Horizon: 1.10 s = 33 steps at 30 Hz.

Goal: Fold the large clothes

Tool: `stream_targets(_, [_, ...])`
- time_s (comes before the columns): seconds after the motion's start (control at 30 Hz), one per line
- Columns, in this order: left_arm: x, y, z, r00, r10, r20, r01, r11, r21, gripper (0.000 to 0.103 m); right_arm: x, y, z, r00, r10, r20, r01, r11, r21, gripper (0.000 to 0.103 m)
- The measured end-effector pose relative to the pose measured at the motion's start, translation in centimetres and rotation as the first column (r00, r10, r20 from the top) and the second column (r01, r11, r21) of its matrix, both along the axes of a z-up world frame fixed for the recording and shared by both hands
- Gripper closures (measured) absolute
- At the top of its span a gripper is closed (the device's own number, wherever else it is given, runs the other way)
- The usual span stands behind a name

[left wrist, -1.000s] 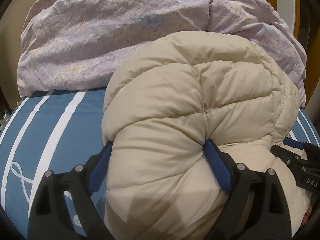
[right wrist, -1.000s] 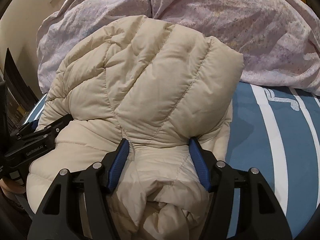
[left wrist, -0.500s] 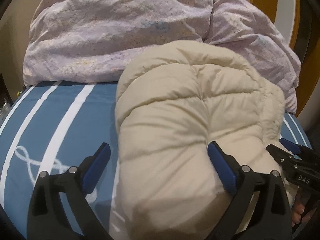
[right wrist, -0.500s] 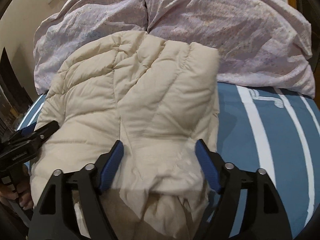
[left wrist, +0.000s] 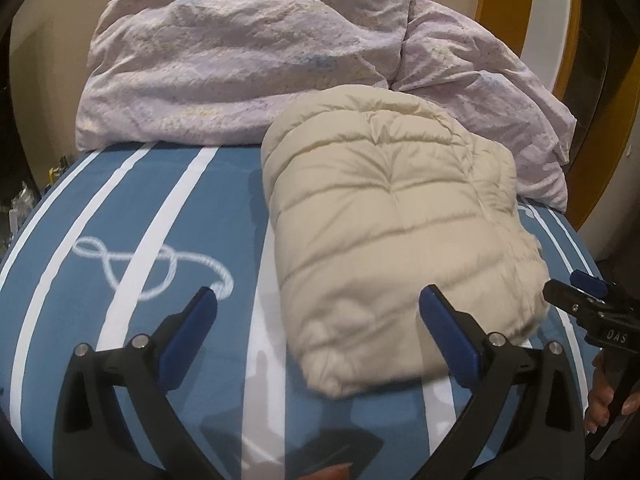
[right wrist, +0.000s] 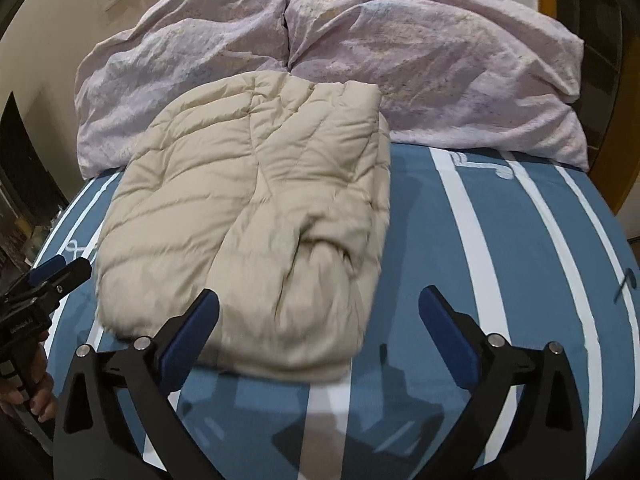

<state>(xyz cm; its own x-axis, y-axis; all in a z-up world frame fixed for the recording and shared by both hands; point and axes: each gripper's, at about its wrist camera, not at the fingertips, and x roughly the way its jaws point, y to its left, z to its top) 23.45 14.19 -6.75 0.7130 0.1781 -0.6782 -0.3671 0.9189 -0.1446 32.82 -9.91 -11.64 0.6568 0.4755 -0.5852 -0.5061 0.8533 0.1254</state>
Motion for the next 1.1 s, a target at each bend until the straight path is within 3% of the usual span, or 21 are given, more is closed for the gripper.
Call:
stream_targets(0.3, [-4.1,-1.4,-0.6,1.000,-0.009,-0.017,0.007,0.997,-0.082,0.002,-4.0,-1.2,-0.7,0.999,0.003,-0.043,-0.002,1.000,0.029,0.001])
stream_targets(0.8, [-8.8,-5.1,1.2,0.998,-0.062,-0.004,0.061,0.995,-0.083,0.002,-9.9,-3.4,0.6,0.999,-0.014,-0.050,0.019,0.995,0.100,0.001])
stream_targets(1.1, [-11.2,-6.1,2.6,0.997,-0.073,0.005,0.073,0.990,-0.121,0.002,-12.0,-4.0,1.3,0.997,-0.002,-0.071,0.010,0.994,0.111,0.001])
